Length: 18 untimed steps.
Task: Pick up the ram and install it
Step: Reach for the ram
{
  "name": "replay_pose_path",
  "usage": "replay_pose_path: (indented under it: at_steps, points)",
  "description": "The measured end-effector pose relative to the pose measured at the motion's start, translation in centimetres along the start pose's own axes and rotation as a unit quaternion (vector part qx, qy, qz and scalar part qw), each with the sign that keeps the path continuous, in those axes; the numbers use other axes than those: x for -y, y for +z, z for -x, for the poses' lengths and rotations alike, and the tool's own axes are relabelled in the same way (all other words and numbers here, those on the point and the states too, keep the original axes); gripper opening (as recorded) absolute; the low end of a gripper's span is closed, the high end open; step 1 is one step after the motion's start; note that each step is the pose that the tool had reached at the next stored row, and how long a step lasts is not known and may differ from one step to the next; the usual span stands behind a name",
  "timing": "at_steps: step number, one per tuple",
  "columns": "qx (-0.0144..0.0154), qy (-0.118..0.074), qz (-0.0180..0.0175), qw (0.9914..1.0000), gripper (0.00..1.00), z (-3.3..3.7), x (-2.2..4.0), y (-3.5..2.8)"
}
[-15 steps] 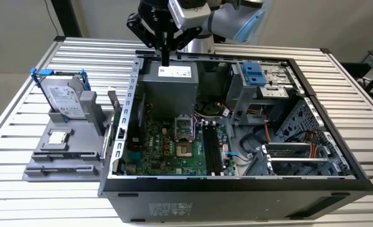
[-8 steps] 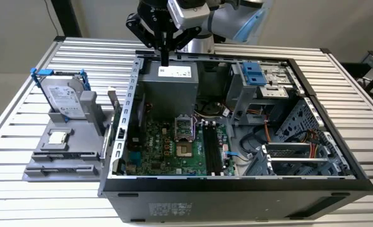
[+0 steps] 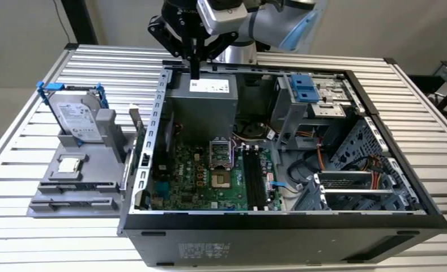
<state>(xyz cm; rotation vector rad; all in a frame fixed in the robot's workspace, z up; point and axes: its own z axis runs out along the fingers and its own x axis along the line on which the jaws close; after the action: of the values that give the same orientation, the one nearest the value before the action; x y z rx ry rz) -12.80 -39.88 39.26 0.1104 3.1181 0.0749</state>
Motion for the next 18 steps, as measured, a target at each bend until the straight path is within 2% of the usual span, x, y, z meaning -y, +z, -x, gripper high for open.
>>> replay_pose_path:
  at_steps: [5,18]
  points:
    - [0.0,0.0,0.0,1.0,0.0,-0.69,0.01,-0.01]
    - [0.0001,-0.001,0.0001,1.0,0.0,-3.06,0.15,-0.07]
